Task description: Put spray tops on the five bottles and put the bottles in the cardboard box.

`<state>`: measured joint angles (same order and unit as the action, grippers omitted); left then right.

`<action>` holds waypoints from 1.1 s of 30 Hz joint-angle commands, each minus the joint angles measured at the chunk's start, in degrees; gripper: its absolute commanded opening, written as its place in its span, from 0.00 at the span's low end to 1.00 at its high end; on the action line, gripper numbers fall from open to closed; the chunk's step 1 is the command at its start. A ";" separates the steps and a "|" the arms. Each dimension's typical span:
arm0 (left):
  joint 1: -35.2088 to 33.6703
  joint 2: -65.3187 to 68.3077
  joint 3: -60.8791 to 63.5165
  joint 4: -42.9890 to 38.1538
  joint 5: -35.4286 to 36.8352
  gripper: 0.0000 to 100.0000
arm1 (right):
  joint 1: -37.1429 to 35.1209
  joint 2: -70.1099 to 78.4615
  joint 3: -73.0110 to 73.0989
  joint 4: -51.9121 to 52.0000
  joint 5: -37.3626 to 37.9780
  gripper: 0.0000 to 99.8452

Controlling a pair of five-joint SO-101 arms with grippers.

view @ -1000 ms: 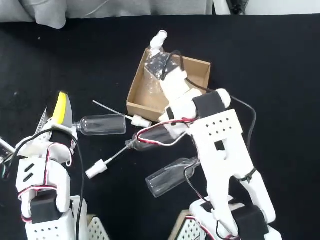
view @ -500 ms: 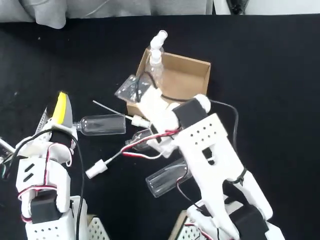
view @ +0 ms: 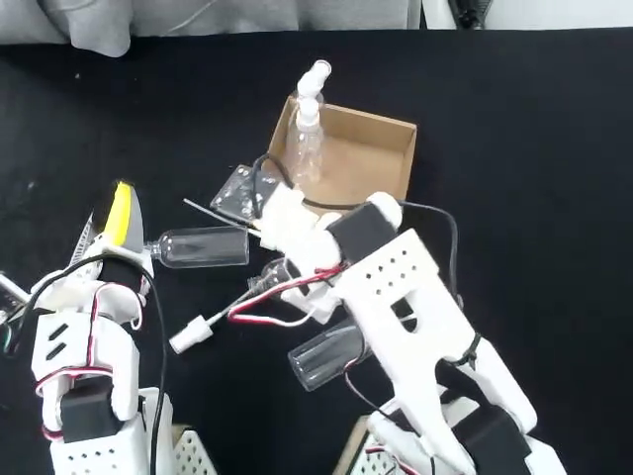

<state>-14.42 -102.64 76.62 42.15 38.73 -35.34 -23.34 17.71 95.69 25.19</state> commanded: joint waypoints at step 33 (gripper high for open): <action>-0.48 -0.70 -0.84 -1.41 -0.09 0.19 | -7.03 -2.59 10.95 -13.19 15.03 0.28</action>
<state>-14.42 -102.64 76.62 42.15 38.73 -41.14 -23.43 28.44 83.74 38.90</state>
